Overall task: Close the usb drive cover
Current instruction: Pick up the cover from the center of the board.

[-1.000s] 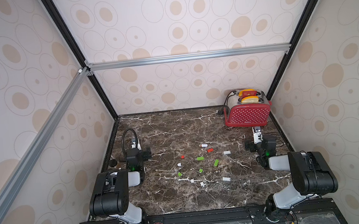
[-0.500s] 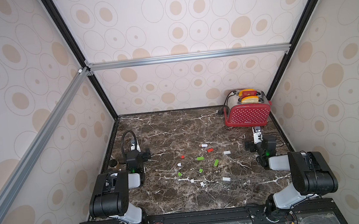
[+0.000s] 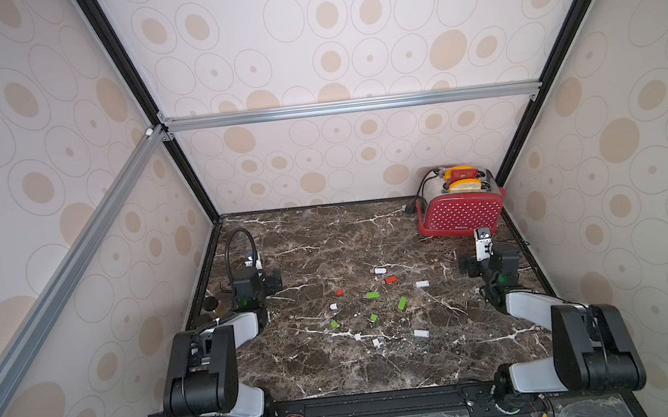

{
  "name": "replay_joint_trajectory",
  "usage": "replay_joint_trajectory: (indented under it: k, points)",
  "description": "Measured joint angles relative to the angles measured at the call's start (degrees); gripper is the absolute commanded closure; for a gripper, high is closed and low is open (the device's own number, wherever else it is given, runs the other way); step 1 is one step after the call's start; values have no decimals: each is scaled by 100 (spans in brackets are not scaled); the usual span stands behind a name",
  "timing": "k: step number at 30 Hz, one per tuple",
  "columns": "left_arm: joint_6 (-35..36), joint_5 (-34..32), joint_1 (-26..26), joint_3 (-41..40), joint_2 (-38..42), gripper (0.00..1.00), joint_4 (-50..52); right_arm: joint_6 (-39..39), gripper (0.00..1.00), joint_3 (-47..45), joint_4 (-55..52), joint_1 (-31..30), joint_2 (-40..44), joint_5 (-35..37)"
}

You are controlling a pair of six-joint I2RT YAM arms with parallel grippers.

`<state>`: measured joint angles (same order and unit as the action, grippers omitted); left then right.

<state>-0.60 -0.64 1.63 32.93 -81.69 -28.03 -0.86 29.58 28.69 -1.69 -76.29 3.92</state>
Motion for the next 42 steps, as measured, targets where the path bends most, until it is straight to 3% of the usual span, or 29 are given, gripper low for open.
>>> replay_joint_trajectory:
  k: [7,15,25,30,37,42]
  points:
    - [651,1585,0,1204,1023,1,1729,901,0,898,-1661,-208,817,-109]
    - [1637,3001,-63,1967,1169,1,3827,2100,0,1545,-3169,-214,1294,-518]
    - [3222,3126,-778,2081,1217,1,5600,2391,0,1801,-3956,-234,1231,-1388]
    - [3552,2979,-946,2448,798,1,6008,2044,0,1908,-4236,-446,1185,-1462]
    - [3849,2699,-1633,2529,413,1,6266,1526,0,2138,-4417,-787,848,-1624]
    - [4015,2505,-1939,2529,122,6,6317,1386,0,2277,-4444,-833,619,-1727]
